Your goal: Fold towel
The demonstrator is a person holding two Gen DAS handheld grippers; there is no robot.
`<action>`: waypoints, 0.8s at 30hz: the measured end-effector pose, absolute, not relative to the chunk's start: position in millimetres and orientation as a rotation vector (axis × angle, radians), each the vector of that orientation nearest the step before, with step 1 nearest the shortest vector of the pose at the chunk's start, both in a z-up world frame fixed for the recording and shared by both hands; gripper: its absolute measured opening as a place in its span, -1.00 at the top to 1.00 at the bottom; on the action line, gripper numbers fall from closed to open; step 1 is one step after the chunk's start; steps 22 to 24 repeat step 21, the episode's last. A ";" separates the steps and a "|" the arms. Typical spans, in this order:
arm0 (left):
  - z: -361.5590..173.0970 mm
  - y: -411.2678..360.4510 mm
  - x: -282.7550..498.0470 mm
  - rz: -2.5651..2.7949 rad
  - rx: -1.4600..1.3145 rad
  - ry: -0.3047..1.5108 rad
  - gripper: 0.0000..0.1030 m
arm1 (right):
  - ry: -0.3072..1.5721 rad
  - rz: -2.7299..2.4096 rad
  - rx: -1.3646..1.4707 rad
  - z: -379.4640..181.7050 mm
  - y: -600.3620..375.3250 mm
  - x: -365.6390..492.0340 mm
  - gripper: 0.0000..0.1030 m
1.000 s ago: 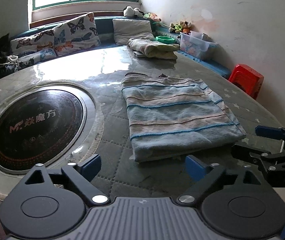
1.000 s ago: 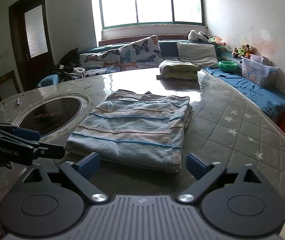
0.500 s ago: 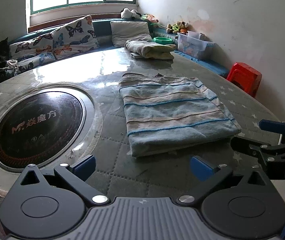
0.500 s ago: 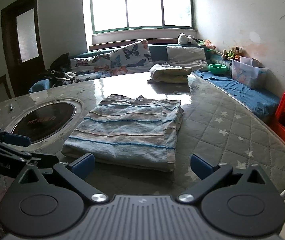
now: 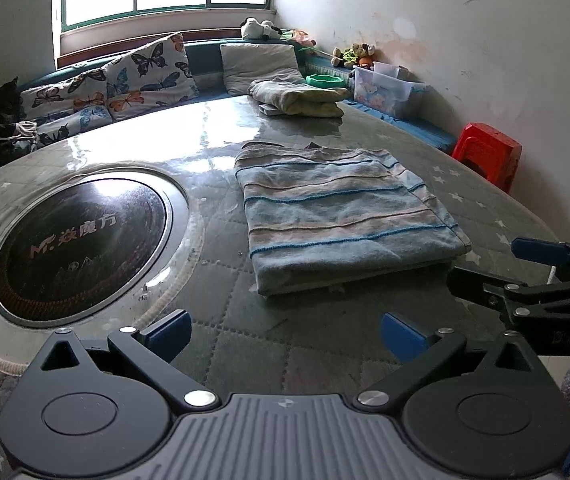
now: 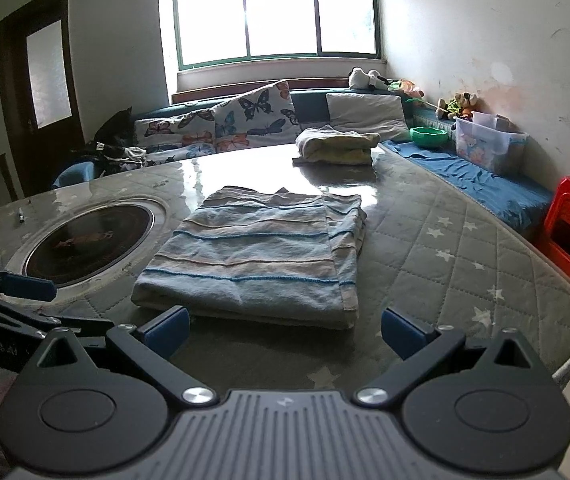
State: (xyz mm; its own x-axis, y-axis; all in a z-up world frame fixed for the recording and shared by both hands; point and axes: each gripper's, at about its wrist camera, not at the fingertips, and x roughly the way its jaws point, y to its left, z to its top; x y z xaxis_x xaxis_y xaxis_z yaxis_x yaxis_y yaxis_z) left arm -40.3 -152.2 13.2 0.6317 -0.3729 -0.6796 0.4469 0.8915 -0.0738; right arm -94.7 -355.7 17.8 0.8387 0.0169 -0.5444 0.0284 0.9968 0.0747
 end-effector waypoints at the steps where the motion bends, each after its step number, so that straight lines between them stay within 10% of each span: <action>1: 13.3 -152.3 -41.5 -0.471 0.107 0.752 -1.00 | 0.575 -0.006 0.082 17.9 -355.1 -95.7 -1.00; 24: 13.6 -152.2 -57.7 -0.482 0.105 0.735 -1.00 | 0.564 -0.019 0.082 16.9 -349.5 -106.6 -1.00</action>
